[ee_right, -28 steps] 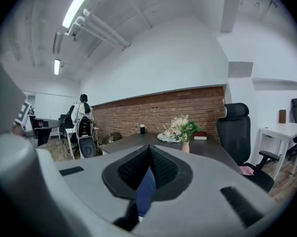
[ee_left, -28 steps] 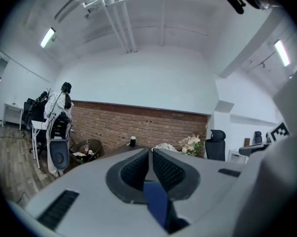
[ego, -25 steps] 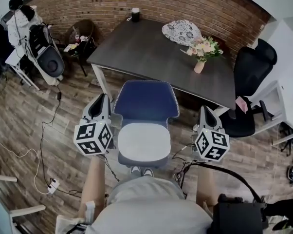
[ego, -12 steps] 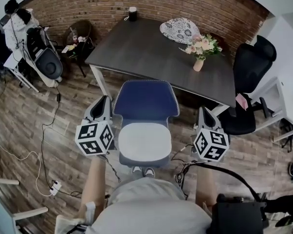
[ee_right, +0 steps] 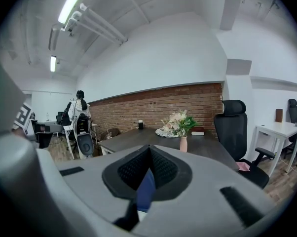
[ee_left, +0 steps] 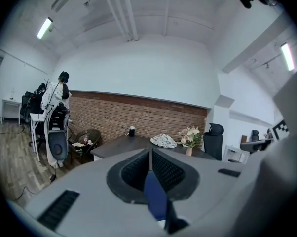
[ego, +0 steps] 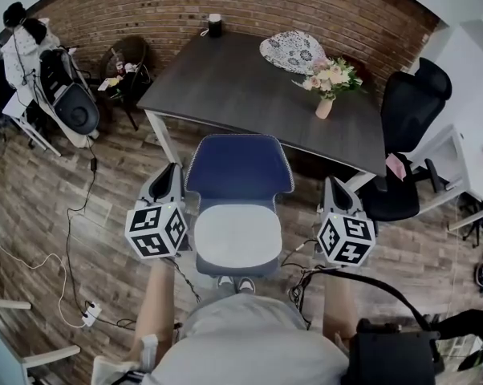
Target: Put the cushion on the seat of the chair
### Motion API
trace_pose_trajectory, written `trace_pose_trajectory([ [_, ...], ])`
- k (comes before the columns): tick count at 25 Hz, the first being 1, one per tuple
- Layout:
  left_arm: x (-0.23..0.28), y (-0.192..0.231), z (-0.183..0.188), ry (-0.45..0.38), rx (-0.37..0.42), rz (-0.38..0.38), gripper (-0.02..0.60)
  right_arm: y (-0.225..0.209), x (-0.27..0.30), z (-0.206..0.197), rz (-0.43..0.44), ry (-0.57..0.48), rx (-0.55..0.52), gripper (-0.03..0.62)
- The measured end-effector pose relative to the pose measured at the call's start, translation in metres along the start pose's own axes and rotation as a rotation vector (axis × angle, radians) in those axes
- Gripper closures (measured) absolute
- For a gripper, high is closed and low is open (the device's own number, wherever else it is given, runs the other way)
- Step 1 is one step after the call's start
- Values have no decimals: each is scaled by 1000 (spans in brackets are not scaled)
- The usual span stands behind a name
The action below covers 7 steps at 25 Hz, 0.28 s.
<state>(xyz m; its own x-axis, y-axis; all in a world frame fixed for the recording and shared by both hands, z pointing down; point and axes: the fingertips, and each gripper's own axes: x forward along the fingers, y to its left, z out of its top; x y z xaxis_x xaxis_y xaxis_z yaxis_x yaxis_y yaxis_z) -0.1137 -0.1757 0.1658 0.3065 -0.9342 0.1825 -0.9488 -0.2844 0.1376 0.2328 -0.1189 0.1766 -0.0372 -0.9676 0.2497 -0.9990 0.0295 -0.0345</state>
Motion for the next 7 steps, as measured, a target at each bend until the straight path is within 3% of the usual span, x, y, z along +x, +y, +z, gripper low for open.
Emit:
trace_pose_trajectory([
  [7,2,4,-3,4,-9,4,561,3,1,-2,-2,7,-5,592],
])
